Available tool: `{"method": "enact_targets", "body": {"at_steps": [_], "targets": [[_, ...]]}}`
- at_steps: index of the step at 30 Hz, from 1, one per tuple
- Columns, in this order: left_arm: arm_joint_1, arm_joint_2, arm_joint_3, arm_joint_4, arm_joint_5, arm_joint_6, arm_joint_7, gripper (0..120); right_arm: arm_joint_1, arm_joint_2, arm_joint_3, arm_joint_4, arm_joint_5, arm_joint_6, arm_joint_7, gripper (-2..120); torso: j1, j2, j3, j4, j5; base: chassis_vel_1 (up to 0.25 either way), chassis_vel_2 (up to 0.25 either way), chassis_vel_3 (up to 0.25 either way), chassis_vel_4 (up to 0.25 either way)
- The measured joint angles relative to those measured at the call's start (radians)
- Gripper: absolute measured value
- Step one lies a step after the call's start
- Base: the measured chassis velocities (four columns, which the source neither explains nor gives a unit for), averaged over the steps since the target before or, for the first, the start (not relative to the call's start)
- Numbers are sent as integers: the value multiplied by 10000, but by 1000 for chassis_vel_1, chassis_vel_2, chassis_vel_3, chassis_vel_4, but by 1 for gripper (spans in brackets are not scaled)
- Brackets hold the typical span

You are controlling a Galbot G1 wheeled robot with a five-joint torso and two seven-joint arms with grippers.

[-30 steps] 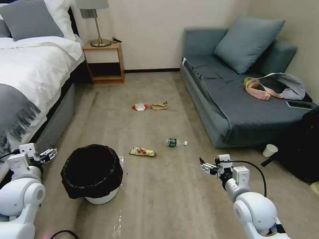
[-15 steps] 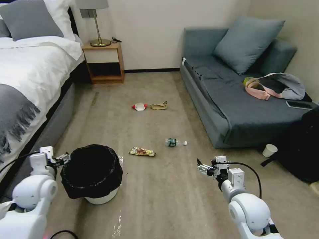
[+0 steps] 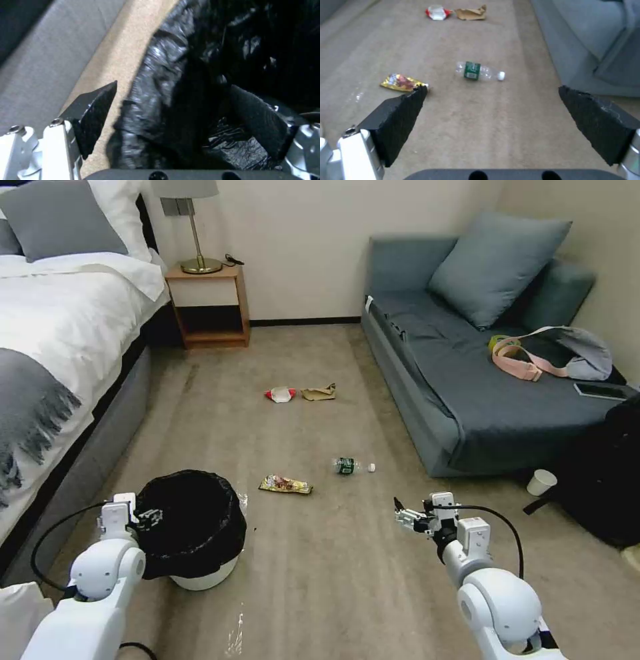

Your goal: Pick up the trash bin, then pick up the garbage on the floor and place it into the trash bin.

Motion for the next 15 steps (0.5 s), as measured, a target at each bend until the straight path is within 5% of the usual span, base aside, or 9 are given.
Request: {"method": "enact_targets", "body": {"at_steps": [9,15], "targets": [[-367,-94,70,637,47,-62,47,94,159,52,-221,-94,77,5,-26,100,0,1,-2,3,14,0,0,0,0],[-246,-70,9,596,362,-115,427,74,204,105,-351,-110,84,13,-27,100,0,2,-2,4,4,0,0,0,0]]}}
